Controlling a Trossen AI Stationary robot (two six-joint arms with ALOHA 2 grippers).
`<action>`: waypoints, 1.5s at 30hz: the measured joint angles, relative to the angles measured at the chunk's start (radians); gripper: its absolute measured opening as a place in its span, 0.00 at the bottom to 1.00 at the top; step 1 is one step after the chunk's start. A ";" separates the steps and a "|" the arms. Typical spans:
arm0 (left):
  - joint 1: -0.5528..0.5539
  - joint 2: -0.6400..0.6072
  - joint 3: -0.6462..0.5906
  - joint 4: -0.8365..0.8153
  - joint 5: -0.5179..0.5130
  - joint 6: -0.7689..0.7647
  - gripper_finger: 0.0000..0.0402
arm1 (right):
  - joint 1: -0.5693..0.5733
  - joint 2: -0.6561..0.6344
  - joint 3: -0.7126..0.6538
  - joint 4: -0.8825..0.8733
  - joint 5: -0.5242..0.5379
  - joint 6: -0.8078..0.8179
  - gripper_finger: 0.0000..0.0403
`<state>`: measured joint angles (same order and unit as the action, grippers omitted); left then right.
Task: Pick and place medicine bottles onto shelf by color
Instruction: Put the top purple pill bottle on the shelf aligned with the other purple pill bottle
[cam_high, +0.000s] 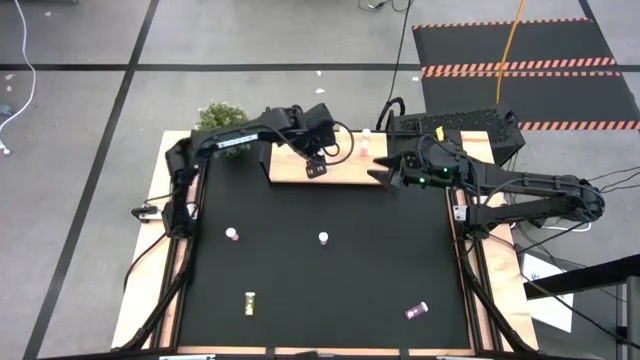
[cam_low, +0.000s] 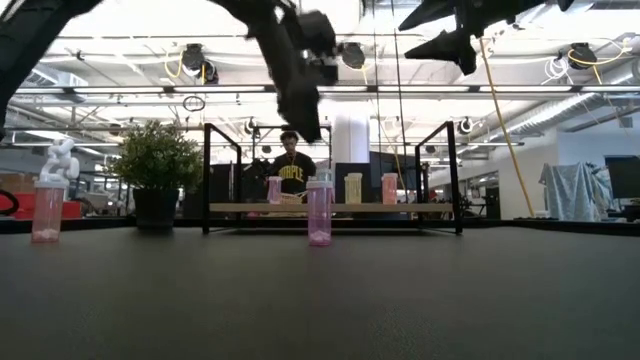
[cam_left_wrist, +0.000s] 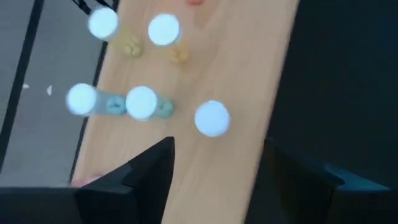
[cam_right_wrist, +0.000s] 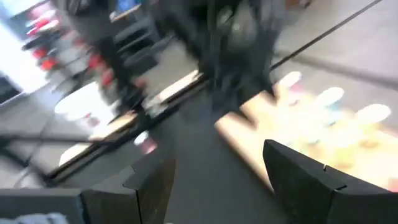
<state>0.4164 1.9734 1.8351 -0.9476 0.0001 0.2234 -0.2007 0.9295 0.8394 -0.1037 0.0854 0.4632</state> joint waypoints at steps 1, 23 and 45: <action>-0.006 -0.028 0.000 -0.020 0.000 -0.012 0.63 | 0.000 0.000 0.000 -0.009 -0.053 0.019 0.58; -0.315 -0.466 -0.464 0.234 0.094 -0.105 0.51 | 0.630 0.428 -0.001 -0.033 0.442 0.383 0.46; -0.447 -0.519 -0.532 0.011 0.044 -0.206 0.50 | 0.458 1.009 0.000 0.648 0.406 -0.062 0.60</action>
<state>-0.0303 1.4544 1.3028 -0.9366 0.0437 0.0173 0.2577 1.9385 0.8392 0.5444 0.4915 0.4008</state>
